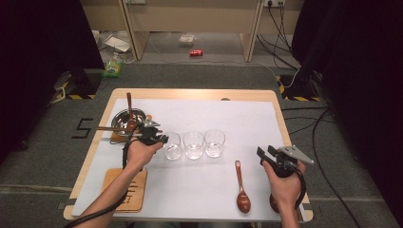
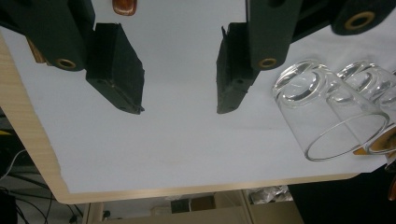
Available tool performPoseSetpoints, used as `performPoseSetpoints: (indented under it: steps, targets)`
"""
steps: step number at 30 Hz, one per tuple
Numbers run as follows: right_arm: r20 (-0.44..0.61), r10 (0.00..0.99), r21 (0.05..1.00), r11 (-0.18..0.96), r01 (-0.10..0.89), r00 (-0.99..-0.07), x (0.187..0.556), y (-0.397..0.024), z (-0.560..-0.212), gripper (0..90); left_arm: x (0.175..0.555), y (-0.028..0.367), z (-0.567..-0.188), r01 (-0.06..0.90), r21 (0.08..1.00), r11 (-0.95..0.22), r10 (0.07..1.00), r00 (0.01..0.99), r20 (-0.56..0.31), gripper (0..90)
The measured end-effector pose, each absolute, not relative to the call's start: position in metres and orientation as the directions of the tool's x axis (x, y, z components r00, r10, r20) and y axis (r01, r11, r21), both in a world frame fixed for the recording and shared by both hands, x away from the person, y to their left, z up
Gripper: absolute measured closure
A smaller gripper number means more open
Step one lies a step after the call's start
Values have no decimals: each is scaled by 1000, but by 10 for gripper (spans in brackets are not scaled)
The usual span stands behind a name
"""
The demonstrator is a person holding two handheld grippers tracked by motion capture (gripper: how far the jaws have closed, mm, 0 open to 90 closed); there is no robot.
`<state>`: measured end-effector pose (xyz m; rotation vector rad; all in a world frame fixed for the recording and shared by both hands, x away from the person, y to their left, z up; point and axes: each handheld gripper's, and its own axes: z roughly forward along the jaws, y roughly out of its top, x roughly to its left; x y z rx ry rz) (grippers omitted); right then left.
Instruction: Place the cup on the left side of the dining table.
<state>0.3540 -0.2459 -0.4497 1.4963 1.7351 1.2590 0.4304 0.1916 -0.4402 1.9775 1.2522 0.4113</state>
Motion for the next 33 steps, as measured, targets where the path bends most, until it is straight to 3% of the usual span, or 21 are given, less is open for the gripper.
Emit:
performPoseSetpoints:
  steps: [16,33]
  targets:
    - [179,950,881,-39,471,-257,355,-244,-451,519,407,241,-418,597,783,-177,887,442,-136,808]
    - [187,949,877,-46,478,-254,354,-241,-452,519,399,290,-435,640,752,-158,916,379,-130,808]
